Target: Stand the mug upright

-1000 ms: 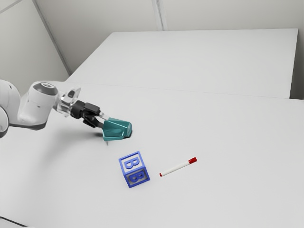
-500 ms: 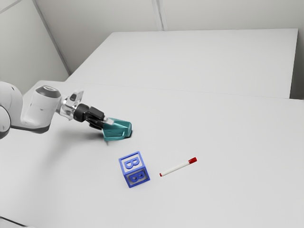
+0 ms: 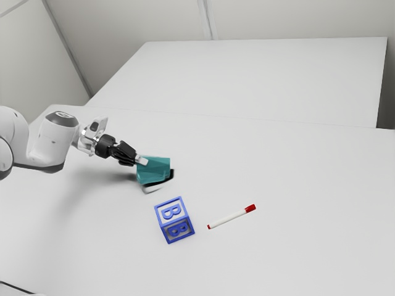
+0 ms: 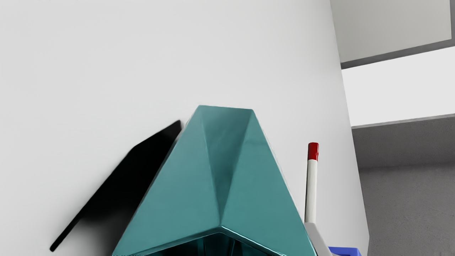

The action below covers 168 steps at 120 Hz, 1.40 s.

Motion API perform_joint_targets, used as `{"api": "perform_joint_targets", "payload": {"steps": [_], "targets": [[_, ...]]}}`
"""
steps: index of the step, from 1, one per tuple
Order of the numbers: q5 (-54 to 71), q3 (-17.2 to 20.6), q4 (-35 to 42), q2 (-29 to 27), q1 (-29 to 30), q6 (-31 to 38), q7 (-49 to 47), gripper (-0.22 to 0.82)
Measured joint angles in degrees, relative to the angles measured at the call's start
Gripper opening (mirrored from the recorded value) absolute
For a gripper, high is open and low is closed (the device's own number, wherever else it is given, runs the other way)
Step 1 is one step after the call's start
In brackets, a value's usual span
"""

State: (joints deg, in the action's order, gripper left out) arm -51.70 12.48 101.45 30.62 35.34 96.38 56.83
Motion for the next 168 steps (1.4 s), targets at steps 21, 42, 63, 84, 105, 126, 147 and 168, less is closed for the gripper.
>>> {"api": "perform_joint_targets", "payload": {"steps": [21,42,63,84,105,126,147,168], "targets": [[0.17,0.44,0.05,-0.8,0.17,0.17,0.29,-0.16],[1.02,0.43,0.17,-3.24,-0.15,0.63,0.25,-0.17],[4.45,0.67,0.97,-7.15,-0.88,2.59,-0.09,-0.18],[12.71,0.93,2.86,-12.98,-3.23,6.38,-1.39,-0.17],[23.46,2.6,4.73,-17.78,-6.48,11.19,-4.43,-0.17],[36.07,7.78,7.23,-21.08,-6.88,16.34,-9.96,-0.17],[44.11,11.95,11.81,-24.83,-7.01,20.84,-17.12,-0.16],[47.82,14.67,15.64,-27.26,-6.95,23.61,-24.22,-0.16]]}}
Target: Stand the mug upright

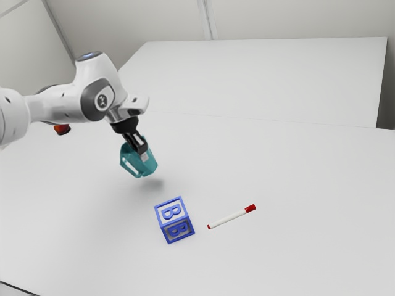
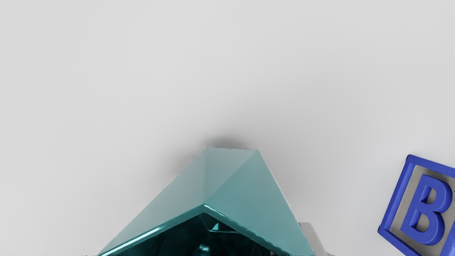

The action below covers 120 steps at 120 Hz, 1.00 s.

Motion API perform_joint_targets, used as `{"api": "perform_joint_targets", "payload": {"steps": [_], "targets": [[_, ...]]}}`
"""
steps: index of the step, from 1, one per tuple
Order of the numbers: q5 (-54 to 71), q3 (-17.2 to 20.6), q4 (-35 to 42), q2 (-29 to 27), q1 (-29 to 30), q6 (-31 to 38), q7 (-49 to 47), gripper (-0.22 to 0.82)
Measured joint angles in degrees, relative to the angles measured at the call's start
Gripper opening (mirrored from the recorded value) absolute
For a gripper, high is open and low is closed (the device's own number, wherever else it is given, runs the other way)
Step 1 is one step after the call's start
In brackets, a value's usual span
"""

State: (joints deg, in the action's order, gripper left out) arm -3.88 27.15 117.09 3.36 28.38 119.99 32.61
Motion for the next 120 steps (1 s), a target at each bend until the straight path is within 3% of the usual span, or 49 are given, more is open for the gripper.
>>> {"api": "perform_joint_targets", "payload": {"steps": [52,120], "targets": [[2.91,2.63,4.94,-0.93,-0.05,1.65,-12.81,-0.16],[4.22,2.91,5.92,2.48,-0.01,2.2,-20.73,-0.15]]}}
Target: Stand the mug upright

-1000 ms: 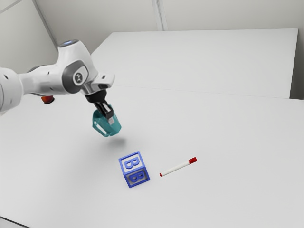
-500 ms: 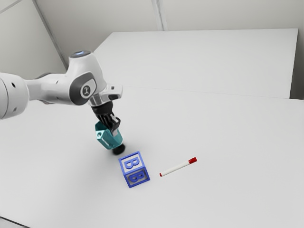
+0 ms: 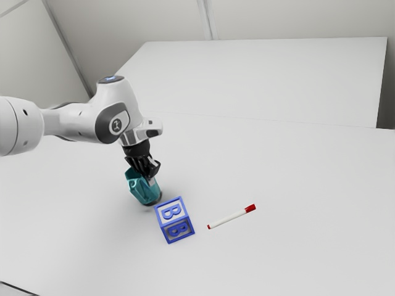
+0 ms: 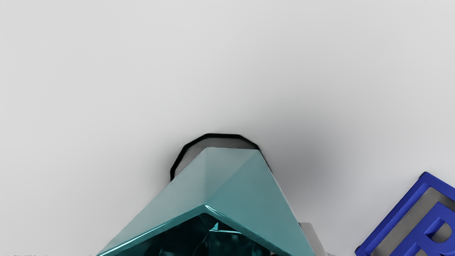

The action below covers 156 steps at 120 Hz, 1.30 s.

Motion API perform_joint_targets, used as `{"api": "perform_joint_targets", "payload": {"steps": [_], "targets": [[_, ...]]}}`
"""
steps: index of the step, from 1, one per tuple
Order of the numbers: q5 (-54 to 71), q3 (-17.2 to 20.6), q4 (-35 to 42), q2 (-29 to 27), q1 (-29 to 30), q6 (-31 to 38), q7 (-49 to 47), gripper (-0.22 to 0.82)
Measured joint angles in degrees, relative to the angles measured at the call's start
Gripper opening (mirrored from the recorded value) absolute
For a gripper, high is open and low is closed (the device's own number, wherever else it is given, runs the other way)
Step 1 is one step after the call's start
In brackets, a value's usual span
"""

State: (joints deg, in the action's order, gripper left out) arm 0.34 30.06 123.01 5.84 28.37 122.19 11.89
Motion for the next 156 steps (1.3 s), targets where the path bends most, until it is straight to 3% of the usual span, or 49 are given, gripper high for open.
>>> {"api": "perform_joint_targets", "payload": {"steps": [11,36,53,76,105,113,130,156], "targets": [[0.02,-0.01,0.36,-0.03,-0.06,0.28,-0.75,-0.09],[-0.02,0.63,0.9,-1.15,0.01,0.63,-2.16,0.21],[-0.12,1.51,1.02,-4.29,0.11,0.35,-2.82,0.36],[-0.96,1.63,-0.78,-9.22,-0.37,-3.35,-3.41,0.49],[-1.2,1.71,-13.26,-9.04,-0.57,-11.78,-4.05,0.57],[-1.21,-1.25,-16.37,-8.87,-3.06,-14.27,-4.31,0.58],[-1.08,-14.04,-22.78,-8.32,-15.75,-19.51,-5.51,0.59],[-0.24,-22.04,-28.6,-6.81,-25.48,-25.39,-7.82,0.6]]}}
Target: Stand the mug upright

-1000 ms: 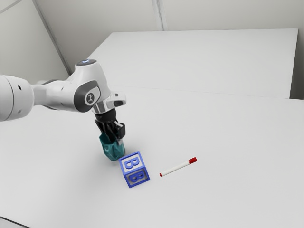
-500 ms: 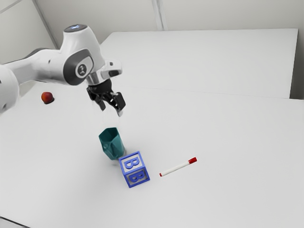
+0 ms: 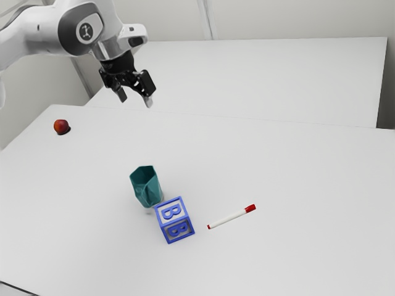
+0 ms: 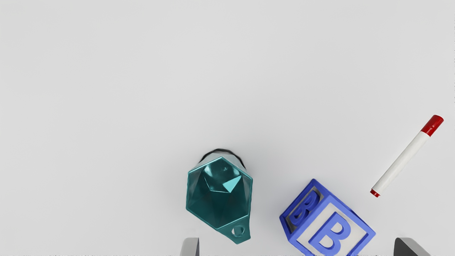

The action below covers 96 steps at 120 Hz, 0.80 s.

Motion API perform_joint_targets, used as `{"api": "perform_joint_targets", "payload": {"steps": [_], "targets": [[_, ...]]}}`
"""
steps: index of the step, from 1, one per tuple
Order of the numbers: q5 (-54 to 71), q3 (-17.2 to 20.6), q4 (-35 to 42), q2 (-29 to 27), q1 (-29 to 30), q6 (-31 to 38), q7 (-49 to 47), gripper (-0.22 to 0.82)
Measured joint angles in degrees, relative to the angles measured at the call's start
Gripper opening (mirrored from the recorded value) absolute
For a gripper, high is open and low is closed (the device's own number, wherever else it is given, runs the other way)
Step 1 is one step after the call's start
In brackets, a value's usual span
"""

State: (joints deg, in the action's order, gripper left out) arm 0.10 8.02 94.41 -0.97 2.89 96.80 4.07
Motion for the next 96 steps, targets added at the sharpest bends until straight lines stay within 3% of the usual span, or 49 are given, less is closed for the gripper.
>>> {"api": "perform_joint_targets", "payload": {"steps": [38,96], "targets": [[0.15,-1.43,-0.25,0.04,-3.1,-2.52,-2.16,0.6],[0.17,-1.43,-0.25,0.04,-2.4,-3.14,-3.89,0.6]]}}
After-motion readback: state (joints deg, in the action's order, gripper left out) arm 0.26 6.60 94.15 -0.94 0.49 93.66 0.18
